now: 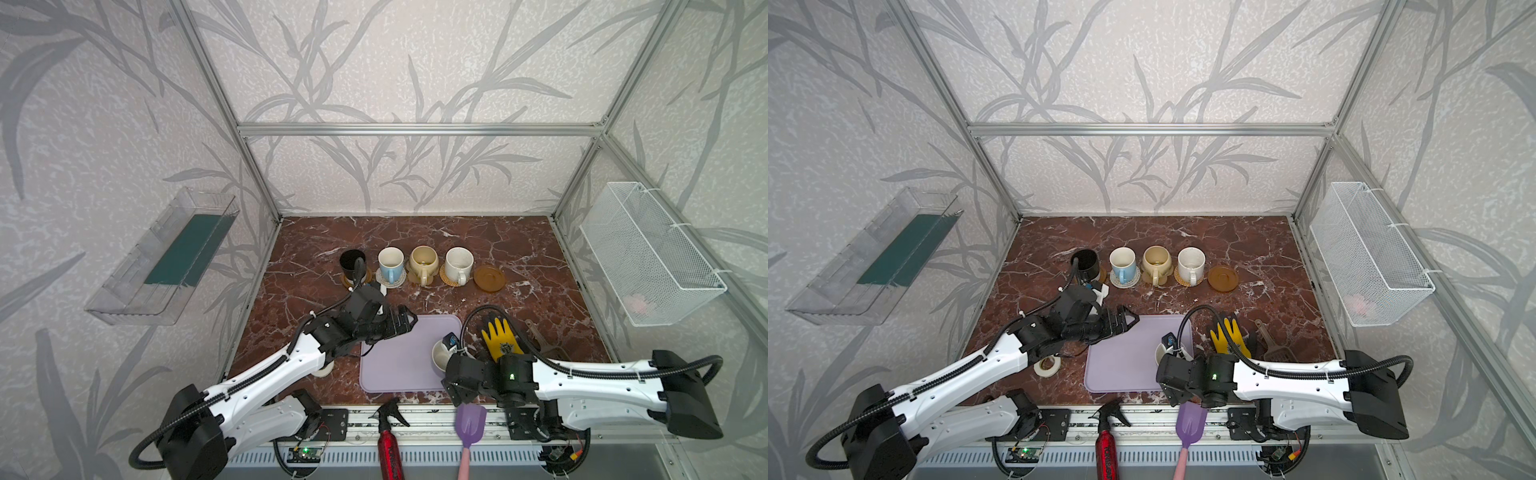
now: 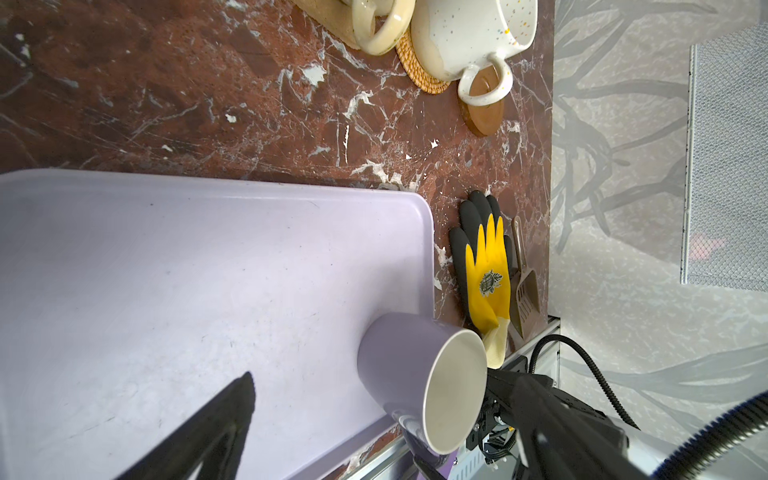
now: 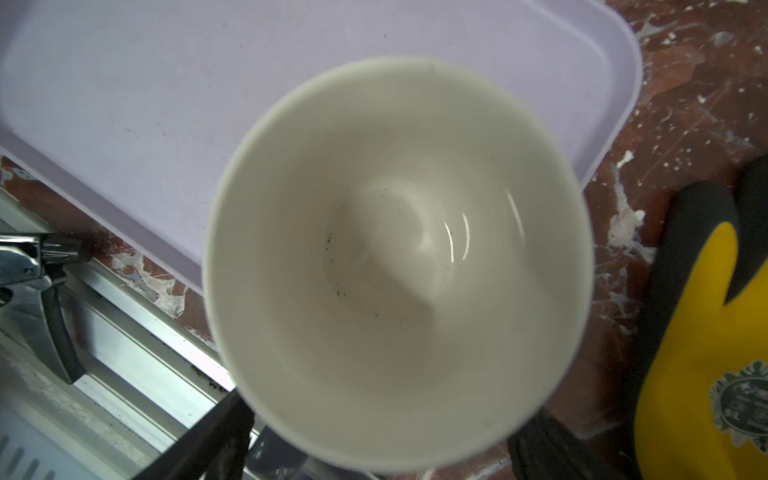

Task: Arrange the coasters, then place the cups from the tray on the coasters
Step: 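Grasp the lavender-sided white mug's rim with the right gripper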

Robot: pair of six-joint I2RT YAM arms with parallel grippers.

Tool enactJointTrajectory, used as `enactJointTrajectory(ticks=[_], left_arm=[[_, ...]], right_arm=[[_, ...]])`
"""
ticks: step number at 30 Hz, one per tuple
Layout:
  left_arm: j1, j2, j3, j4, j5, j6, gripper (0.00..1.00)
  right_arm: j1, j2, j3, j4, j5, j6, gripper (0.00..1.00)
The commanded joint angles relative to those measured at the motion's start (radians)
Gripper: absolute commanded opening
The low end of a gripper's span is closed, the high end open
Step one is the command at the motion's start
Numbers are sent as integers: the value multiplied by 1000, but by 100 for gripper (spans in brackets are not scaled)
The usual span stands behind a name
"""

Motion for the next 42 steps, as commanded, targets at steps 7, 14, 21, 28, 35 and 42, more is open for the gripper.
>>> enactJointTrajectory(ticks=[7, 14, 21, 28, 35, 42], left_arm=[[-3, -60, -35, -19, -33, -31, 99], [-3, -69, -131, 184, 44, -127, 99], [-2, -51, -128, 157, 25, -122, 98], [-4, -58, -125, 152, 18, -127, 98], [-7, -49, -136, 194, 42, -148, 98], [-10, -44, -133, 202, 46, -151, 98]], right_arm=[[38, 50, -4, 37, 79, 83, 64], [47, 47, -11, 36, 105, 73, 30], [46, 39, -18, 56, 121, 66, 26], [47, 64, -11, 60, 121, 60, 20], [47, 50, 2, 60, 132, 50, 5], [47, 32, 42, 34, 143, 41, 0]])
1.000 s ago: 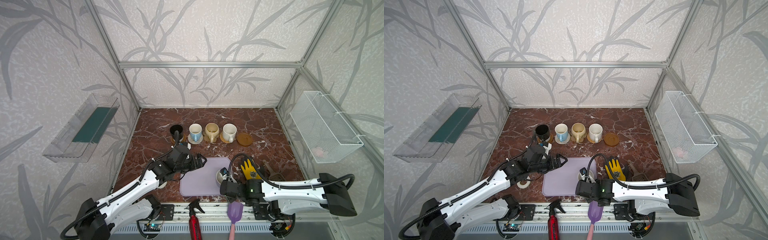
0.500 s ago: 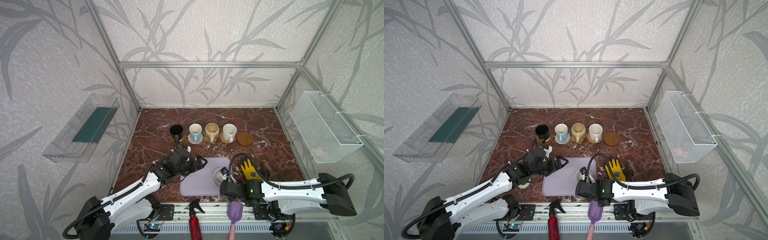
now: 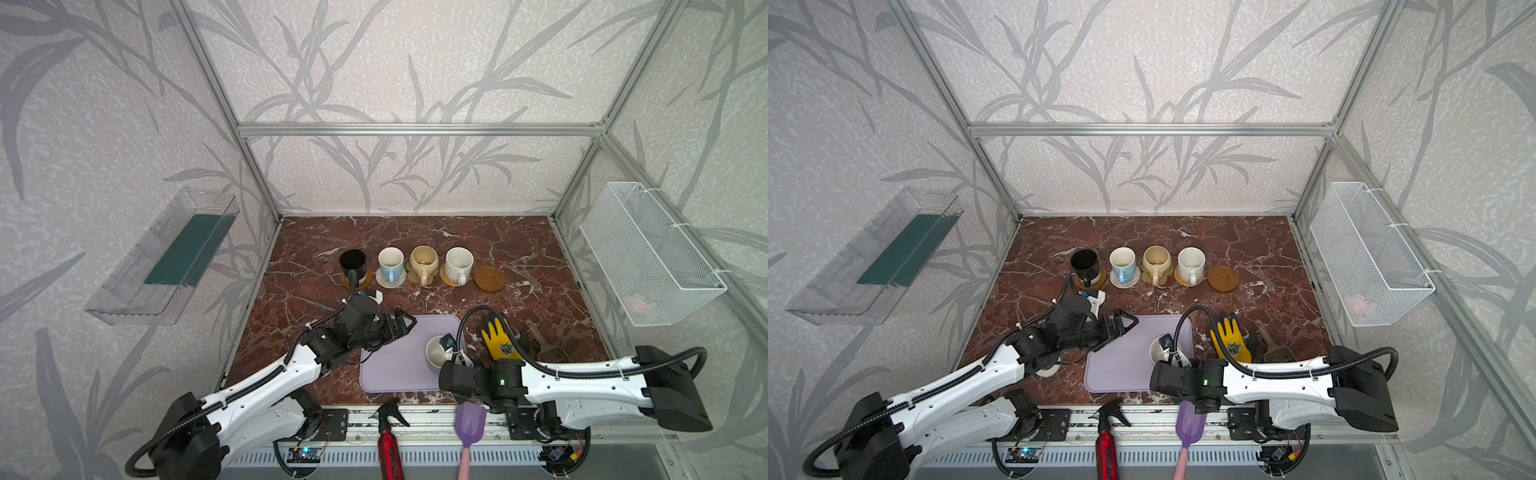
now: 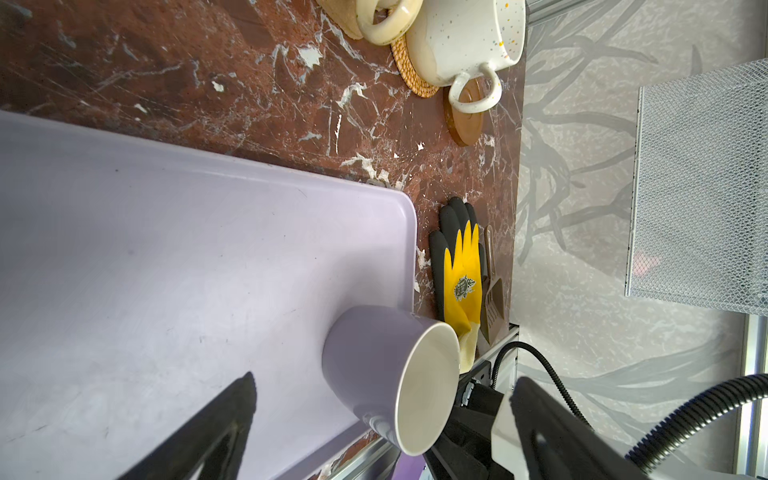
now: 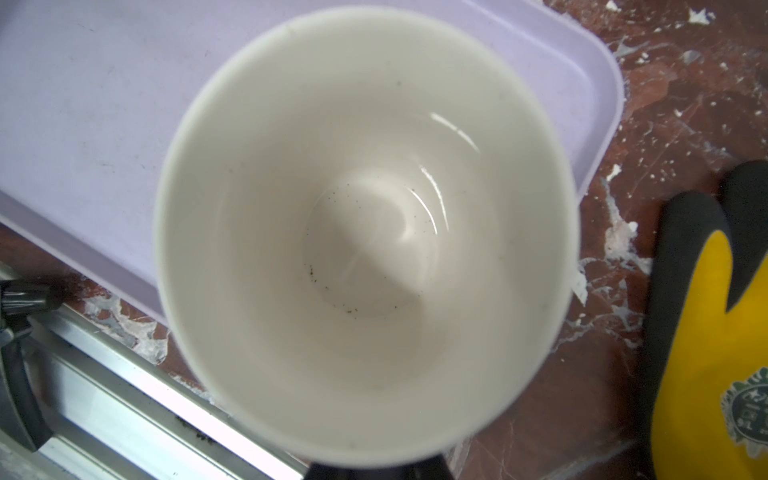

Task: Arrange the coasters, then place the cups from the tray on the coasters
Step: 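Grasp the lavender-sided white mug's rim with the right gripper, then lift and carry the lavender mug toward the wooden coaster with the right gripper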

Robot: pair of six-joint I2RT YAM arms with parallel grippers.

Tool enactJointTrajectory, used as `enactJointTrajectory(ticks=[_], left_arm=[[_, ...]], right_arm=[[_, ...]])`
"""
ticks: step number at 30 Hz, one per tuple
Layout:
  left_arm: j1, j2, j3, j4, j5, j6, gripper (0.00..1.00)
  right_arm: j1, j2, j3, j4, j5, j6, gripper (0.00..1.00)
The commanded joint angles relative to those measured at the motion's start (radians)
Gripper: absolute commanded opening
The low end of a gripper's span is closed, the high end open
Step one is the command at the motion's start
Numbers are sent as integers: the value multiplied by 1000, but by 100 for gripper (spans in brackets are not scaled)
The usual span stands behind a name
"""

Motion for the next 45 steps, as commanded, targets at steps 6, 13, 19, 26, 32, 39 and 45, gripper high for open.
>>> enactJointTrajectory(ticks=[6, 13, 19, 26, 32, 39, 45], left_arm=[[-5, -13, 7, 31, -3, -26, 98], [-5, -29, 12, 97, -51, -68, 98], [-6, 3, 21, 177, -61, -98, 98], [-10, 76, 35, 269, -58, -156, 98], [-49, 142, 61, 302, -109, -183, 98], [-96, 251, 116, 369, -111, -204, 97], [-143, 297, 177, 369, -199, -200, 94]], right_arm=[[6, -60, 67, -15, 85, 13, 0], [-9, -77, 74, 7, 157, 29, 0], [-59, -44, 119, 6, 186, 30, 0], [-142, -32, 140, 46, 178, 0, 0], [-219, -37, 152, 37, 141, -24, 0], [-302, -91, 145, 5, 114, -57, 0], [-418, -146, 131, -33, 86, -88, 0]])
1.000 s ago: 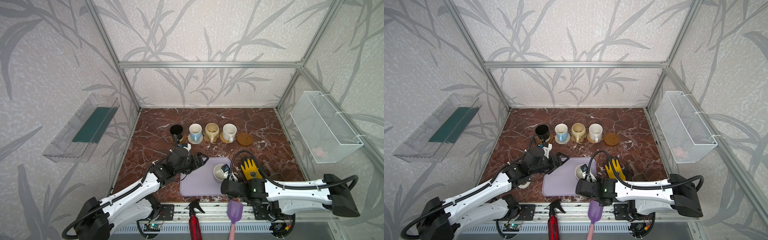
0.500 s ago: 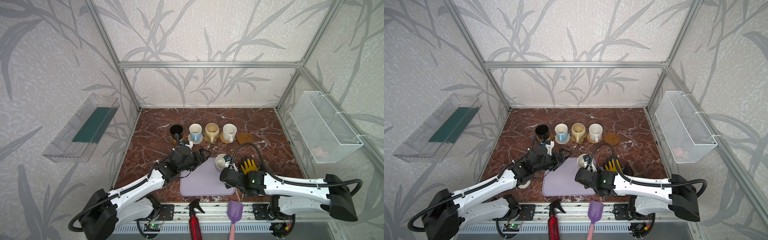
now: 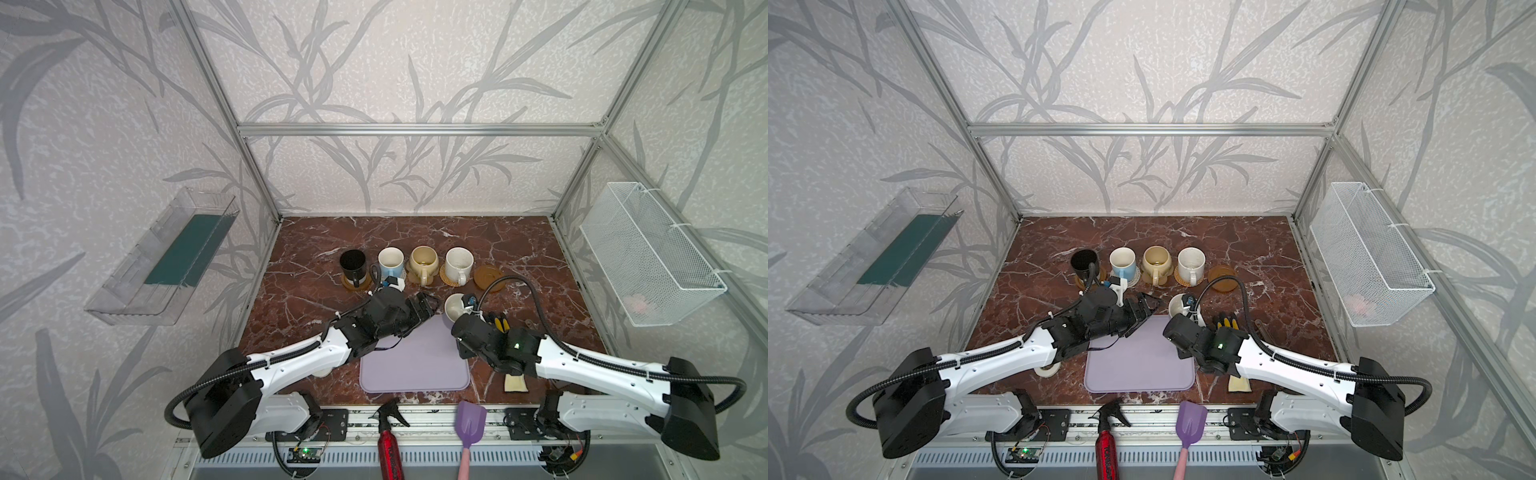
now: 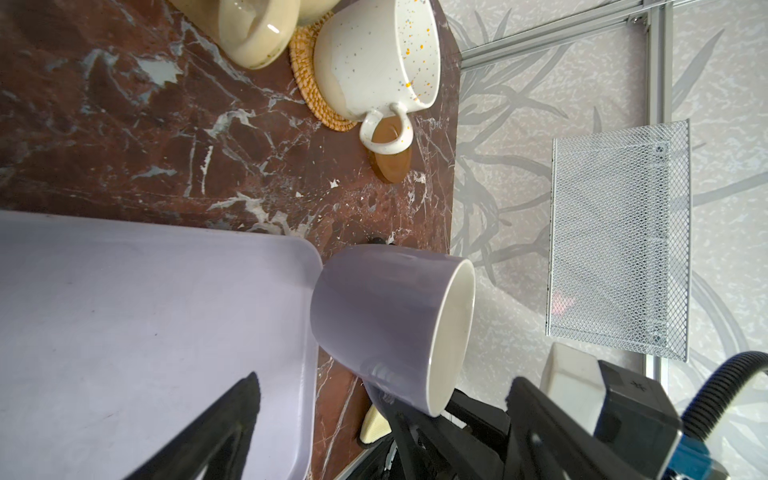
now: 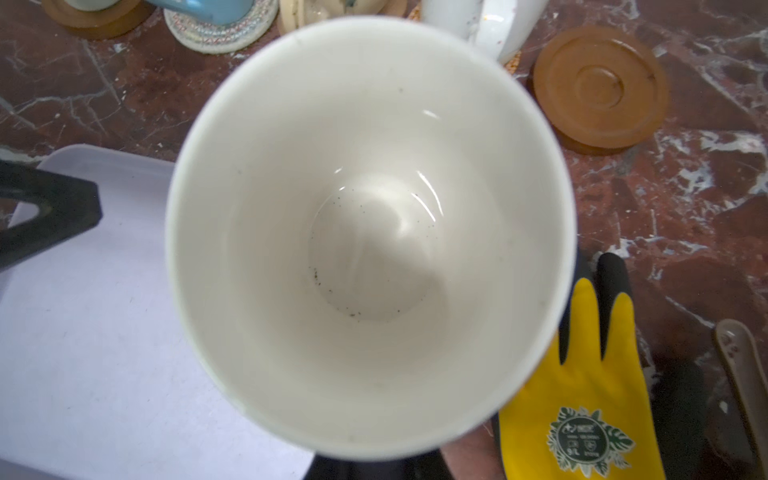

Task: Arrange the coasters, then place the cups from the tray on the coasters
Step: 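Lift and carry the lavender mug toward the wooden coaster with the right gripper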

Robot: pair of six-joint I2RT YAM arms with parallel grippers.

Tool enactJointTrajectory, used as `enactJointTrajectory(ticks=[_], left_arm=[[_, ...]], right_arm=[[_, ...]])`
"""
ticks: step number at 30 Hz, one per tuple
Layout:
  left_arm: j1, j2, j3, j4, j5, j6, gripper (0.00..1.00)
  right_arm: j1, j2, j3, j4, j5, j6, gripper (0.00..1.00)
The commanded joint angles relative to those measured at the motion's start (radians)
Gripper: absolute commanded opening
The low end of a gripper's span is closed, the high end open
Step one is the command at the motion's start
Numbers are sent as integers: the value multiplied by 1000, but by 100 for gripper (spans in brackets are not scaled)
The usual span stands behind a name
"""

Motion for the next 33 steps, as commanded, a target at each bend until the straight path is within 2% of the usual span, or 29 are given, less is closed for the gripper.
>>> enactJointTrajectory(ticks=[1, 16, 22, 27, 33], left_arm=[[-23, 25, 54, 52, -72, -23, 94], [-45, 232, 327, 1, -77, 53, 93], [-45, 317, 438, -56, -68, 102, 93], [-41, 398, 572, -171, -35, 162, 93], [-24, 451, 605, -137, -21, 147, 90]], right_arm=[[-68, -60, 21, 3, 9, -35, 0], [-403, -42, 57, 34, -139, -232, 0], [-501, 47, 89, 81, -190, -284, 0], [-579, 118, 121, 122, -223, -321, 0], [-653, 215, 174, 163, -265, -345, 0]])
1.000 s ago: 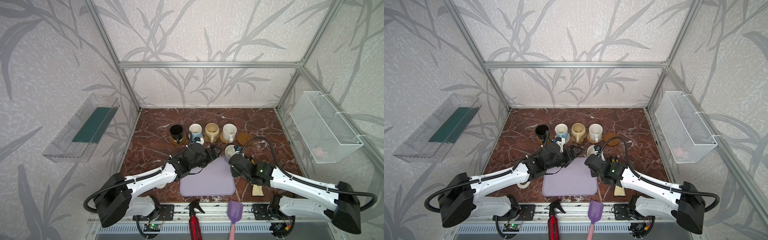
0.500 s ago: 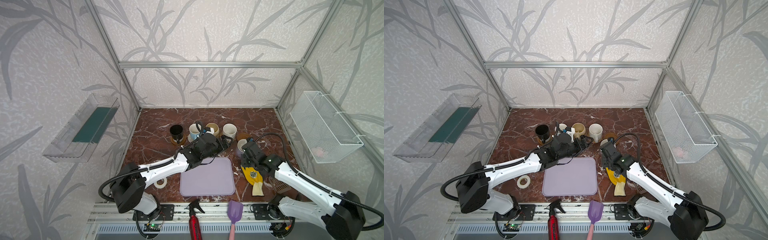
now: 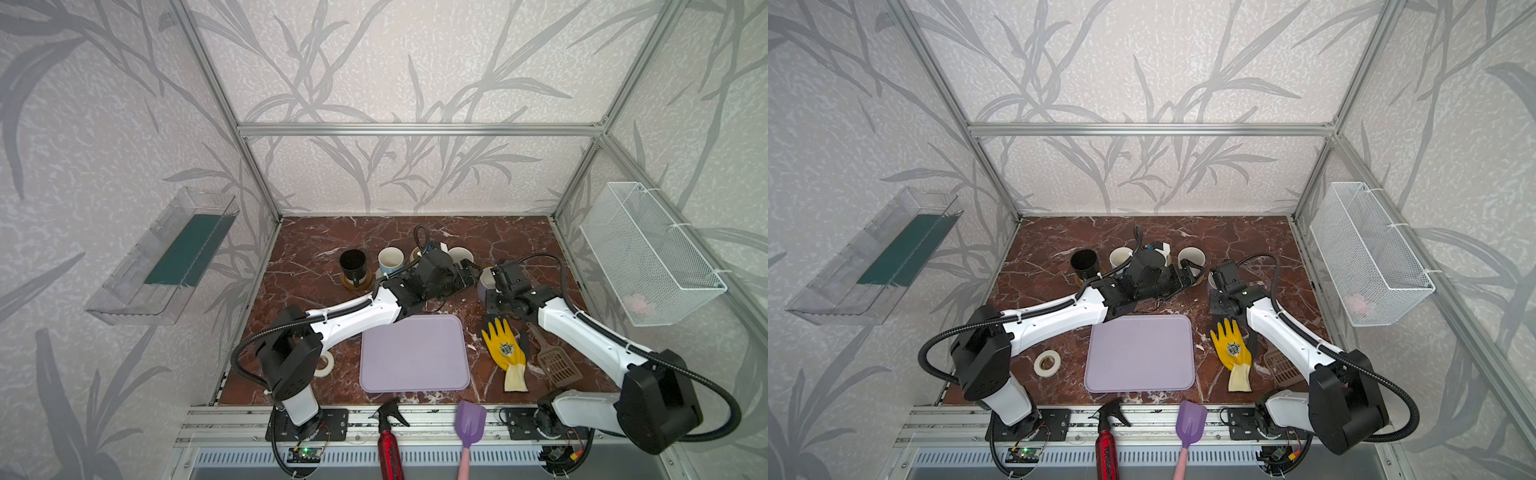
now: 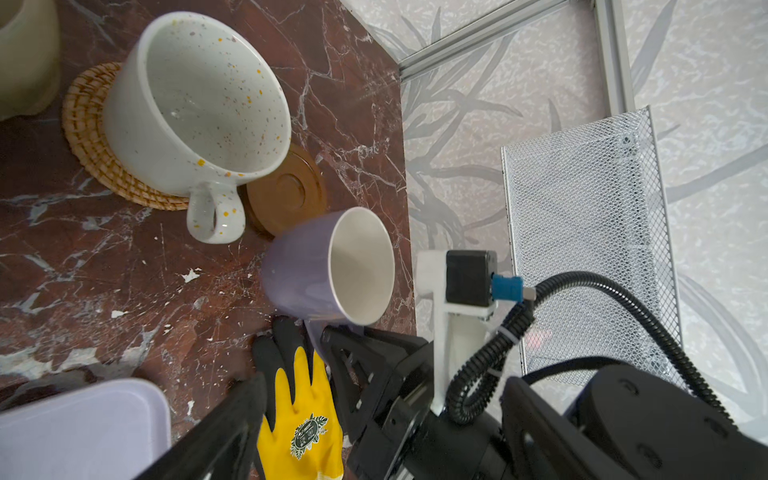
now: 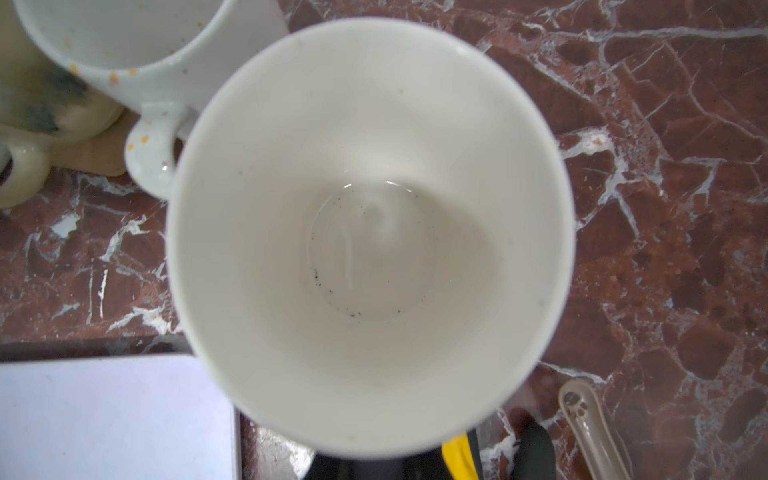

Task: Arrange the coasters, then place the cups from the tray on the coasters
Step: 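Lift and carry the lavender mug toward the wooden coaster with the right gripper, then lower the lavender mug onto the wooden coaster with the right gripper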

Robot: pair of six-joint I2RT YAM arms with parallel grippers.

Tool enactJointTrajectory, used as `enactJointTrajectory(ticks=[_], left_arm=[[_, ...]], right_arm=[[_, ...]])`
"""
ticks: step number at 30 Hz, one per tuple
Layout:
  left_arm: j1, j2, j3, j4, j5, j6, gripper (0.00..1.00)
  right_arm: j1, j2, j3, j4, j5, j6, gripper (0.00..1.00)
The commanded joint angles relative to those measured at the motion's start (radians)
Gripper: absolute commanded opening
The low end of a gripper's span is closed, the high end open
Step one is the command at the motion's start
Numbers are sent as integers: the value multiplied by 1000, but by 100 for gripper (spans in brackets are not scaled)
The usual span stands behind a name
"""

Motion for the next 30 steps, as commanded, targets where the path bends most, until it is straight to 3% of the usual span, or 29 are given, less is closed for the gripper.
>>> enactJointTrajectory(ticks=[1, 11, 30], left_arm=[[8, 27, 43, -30, 0, 24, 90], [27, 88, 115, -70, 8, 45, 90], [35, 128, 137, -84, 5, 50, 89]], right_arm=[[-29, 36, 67, 98, -13, -36, 0], [-104, 219, 206, 83, -34, -92, 0], [-142, 366, 293, 80, -40, -132, 0]])
